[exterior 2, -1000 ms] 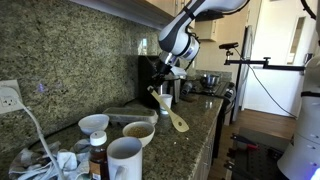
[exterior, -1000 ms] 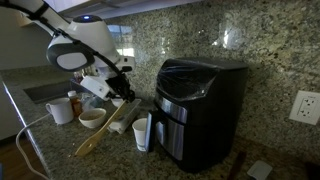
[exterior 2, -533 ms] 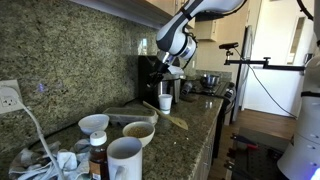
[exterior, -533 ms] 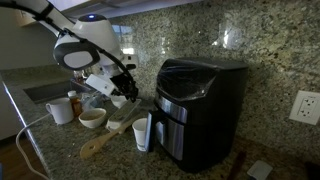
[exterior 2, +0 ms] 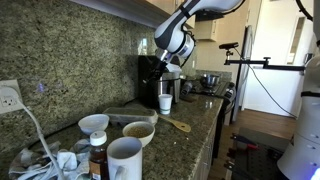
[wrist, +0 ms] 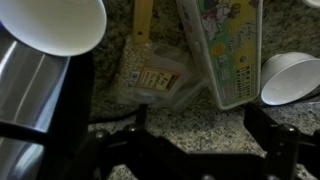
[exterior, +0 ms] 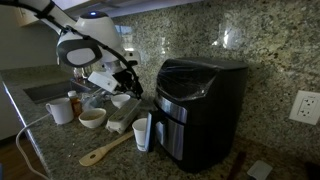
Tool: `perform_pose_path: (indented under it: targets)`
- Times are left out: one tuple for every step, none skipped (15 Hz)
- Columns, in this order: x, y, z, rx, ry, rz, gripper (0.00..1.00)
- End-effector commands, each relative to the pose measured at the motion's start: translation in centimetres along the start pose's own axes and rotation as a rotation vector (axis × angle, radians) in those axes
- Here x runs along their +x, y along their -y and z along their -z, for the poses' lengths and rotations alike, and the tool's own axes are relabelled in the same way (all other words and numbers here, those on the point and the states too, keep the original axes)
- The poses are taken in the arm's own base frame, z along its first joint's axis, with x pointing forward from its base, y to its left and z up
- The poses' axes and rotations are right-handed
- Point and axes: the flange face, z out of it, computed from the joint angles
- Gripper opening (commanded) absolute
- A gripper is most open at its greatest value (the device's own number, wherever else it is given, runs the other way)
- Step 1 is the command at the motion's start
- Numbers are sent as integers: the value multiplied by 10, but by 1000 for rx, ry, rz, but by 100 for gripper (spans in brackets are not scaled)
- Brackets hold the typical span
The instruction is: Use the wooden spoon to stir the contents in the white bowl
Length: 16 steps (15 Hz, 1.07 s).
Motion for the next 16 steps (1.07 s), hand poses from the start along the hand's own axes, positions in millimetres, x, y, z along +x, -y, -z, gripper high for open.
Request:
perform_pose_path:
  targets:
    - [16, 12, 27, 42, -12, 62, 100]
    - [18, 16, 34, 66, 1, 76, 100]
    - [20, 21, 41, 101, 27, 97, 100]
    - [20, 25, 49, 150, 72, 121, 100]
    - [18, 31, 53, 197, 113, 143, 100]
    - [15, 35, 59, 232, 163, 158, 100]
    - [13, 38, 66, 273, 212, 169, 100]
    - [9, 41, 73, 311, 259, 182, 100]
    - [6, 44, 80, 333, 318, 192, 100]
    - [2, 47, 88, 354, 379, 205, 100]
    - [-1, 48, 95, 377, 439, 220, 100]
    - [-5, 51, 102, 396, 502, 236, 100]
    - [-8, 53, 110, 410, 567, 250, 100]
    - [-11, 54, 120, 425, 626, 263, 100]
    - [-13, 55, 127, 444, 675, 275, 100]
    - [-15, 55, 132, 446, 712, 279, 100]
